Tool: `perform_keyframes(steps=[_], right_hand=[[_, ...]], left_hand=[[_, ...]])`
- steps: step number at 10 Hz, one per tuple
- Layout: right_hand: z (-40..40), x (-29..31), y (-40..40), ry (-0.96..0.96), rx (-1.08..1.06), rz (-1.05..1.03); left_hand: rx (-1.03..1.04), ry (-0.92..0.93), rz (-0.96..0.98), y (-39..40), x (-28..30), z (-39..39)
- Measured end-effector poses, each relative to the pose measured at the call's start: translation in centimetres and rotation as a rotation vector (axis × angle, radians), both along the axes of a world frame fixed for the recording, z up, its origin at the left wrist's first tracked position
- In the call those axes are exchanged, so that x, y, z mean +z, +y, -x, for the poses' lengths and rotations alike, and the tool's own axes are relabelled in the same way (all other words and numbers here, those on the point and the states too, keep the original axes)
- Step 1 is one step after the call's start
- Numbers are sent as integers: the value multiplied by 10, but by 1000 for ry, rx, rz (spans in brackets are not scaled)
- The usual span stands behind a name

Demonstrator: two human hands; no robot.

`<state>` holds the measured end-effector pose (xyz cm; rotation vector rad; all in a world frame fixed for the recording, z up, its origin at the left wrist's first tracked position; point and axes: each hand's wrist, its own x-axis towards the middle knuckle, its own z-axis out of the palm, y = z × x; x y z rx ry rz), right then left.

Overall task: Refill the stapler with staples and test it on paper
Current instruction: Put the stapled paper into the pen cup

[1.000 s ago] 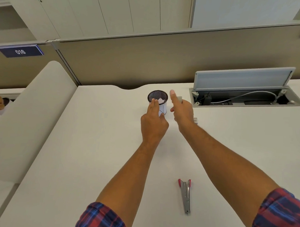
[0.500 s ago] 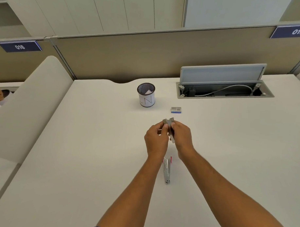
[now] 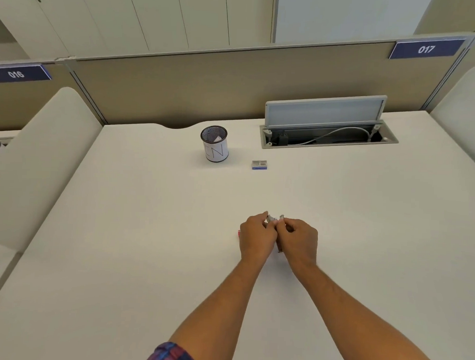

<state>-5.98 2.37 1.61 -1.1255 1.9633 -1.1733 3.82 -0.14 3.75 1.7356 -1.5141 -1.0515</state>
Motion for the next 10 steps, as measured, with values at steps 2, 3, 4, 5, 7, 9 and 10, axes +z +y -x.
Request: perform_keyframes(steps=[2, 3, 4, 5, 7, 9, 10], right_hand=[[5, -9, 11, 71, -20, -117], [4, -13, 10, 93, -20, -138], [4, -14, 7, 132, -24, -154], [6, -15, 6, 161, -29, -191], [11, -14, 6, 242, 11, -232], [8, -12, 8, 234, 6, -232], [8, -11, 7, 214, 14, -223]], left_hand=[[-72, -157, -46, 5, -8, 6], [-90, -203, -55, 3, -9, 7], [-95, -222, -69, 0, -12, 9], [-116, -255, -85, -3, -15, 9], [-119, -270, -62, -6, -16, 5], [-99, -271, -35, -5, -21, 3], [-103, -263, 18, -3, -20, 0]])
